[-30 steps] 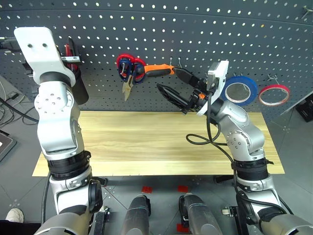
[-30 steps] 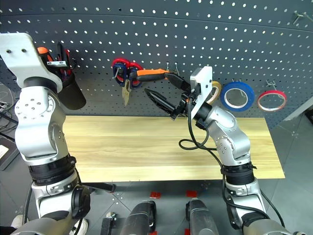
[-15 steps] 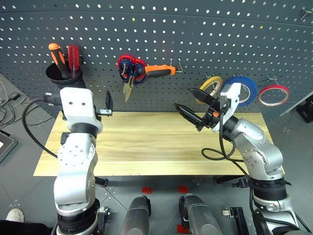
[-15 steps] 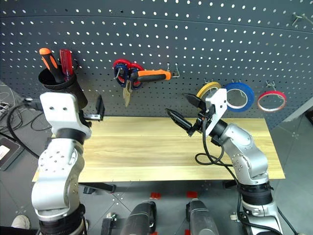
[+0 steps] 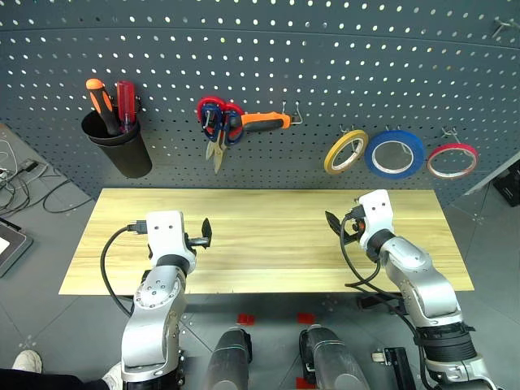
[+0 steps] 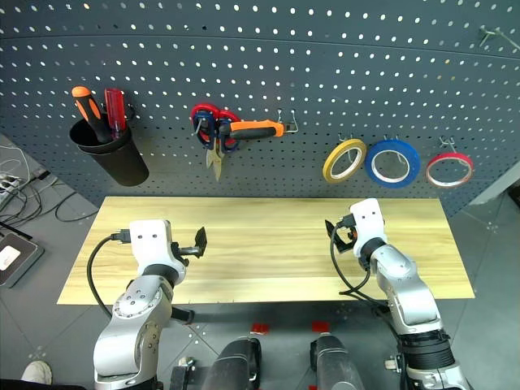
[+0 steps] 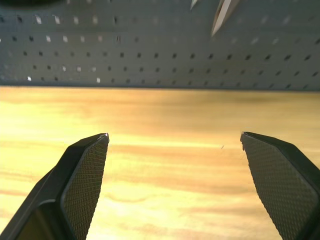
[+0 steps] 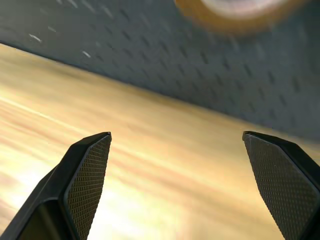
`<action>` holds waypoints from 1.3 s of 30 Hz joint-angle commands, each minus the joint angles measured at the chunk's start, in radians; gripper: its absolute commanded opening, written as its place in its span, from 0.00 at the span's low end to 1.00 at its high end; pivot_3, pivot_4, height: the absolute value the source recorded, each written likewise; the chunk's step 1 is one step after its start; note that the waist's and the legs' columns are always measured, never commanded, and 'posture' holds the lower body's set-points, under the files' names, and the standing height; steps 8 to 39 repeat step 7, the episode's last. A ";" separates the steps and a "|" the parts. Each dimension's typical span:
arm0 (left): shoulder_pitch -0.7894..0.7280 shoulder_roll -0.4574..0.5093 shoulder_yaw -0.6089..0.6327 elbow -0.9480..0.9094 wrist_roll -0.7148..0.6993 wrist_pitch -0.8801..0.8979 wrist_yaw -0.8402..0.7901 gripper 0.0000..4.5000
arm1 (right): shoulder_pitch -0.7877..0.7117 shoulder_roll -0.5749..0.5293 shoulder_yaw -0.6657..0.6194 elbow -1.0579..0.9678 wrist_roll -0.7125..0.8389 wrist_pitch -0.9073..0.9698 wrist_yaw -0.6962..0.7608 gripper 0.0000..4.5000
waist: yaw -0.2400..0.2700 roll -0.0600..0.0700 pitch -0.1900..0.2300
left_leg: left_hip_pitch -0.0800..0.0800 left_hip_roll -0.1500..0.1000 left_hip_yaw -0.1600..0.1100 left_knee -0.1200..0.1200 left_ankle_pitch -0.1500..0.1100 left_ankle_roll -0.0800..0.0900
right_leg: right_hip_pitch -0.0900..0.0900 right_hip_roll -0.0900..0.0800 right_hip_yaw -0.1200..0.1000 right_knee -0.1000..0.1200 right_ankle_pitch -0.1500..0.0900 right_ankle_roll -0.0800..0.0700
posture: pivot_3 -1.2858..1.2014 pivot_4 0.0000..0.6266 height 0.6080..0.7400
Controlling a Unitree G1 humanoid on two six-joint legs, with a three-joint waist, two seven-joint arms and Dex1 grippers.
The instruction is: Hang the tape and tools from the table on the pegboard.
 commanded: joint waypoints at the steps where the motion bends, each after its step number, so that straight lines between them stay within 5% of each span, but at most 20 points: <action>1: 0.029 0.007 0.005 0.054 -0.010 -0.077 -0.022 0.99 | 0.033 0.004 -0.046 0.013 -0.033 0.035 -0.067 1.00 | 0.000 0.001 -0.004 | 0.000 0.000 0.000 0.000 0.000 0.000 | 0.000 0.000 0.000 0.000 0.000 0.000 | 0.48 0.32 1.00; 39: 0.041 -0.006 -0.017 0.104 -0.032 -0.119 -0.046 0.99 | 0.095 0.009 -0.079 0.003 -0.057 0.049 -0.108 1.00 | 0.001 0.003 -0.016 | 0.000 -0.001 0.001 0.000 -0.001 0.002 | 0.000 0.000 0.001 -0.001 0.000 0.000 | 0.48 0.31 1.00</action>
